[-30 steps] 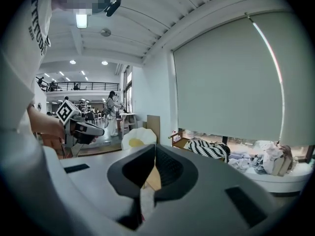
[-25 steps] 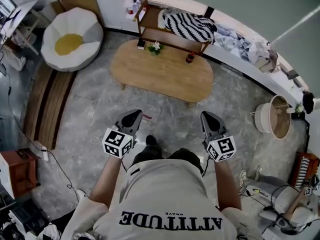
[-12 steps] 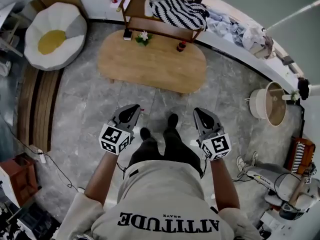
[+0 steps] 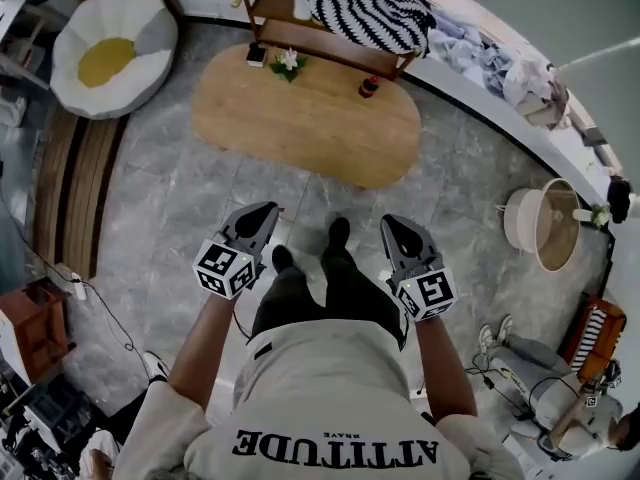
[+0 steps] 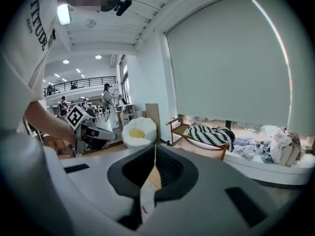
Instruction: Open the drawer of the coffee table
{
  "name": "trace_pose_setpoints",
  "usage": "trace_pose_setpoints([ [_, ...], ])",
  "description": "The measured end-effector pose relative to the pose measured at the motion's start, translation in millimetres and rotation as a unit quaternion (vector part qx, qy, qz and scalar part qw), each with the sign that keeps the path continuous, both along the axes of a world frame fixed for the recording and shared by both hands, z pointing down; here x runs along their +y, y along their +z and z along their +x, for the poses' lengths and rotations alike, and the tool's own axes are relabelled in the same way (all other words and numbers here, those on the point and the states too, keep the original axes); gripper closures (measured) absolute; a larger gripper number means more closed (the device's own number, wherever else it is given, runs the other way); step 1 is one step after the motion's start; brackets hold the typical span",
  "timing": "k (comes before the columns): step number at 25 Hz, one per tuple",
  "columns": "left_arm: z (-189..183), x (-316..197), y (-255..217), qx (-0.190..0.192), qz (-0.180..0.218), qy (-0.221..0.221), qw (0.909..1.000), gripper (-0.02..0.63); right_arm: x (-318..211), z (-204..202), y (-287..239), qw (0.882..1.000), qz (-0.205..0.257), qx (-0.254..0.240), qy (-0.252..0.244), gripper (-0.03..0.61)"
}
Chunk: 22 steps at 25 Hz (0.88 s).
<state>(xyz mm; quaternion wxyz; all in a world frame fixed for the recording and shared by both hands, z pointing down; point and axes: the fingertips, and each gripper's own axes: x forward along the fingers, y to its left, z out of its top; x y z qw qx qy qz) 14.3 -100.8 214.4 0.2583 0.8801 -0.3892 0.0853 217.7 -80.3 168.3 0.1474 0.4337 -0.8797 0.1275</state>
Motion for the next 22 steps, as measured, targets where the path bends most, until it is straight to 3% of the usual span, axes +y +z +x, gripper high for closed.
trace_pose_setpoints([
  [7,28.6,-33.3,35.9,0.026,-0.012,-0.036,0.9989,0.594,-37.7,29.1,37.3,0.999,-0.033,-0.008,-0.041,0.558],
  [14,52.2,-56.2,116.5,0.069,-0.058,-0.040,0.9951,0.594,-56.7,36.8,90.0,0.994,-0.072,0.001,-0.082,0.560],
  [17,56.0,-60.8,153.9,0.117,-0.101,-0.054,0.9865,0.594,-61.6,36.6,105.9,0.990,-0.095,-0.016,-0.100,0.560],
  [22,54.8,-66.4,223.5,0.210,-0.162,-0.075,0.9612,0.594,-63.8,28.1,154.0,0.983,-0.130,-0.019,-0.130,0.560],
])
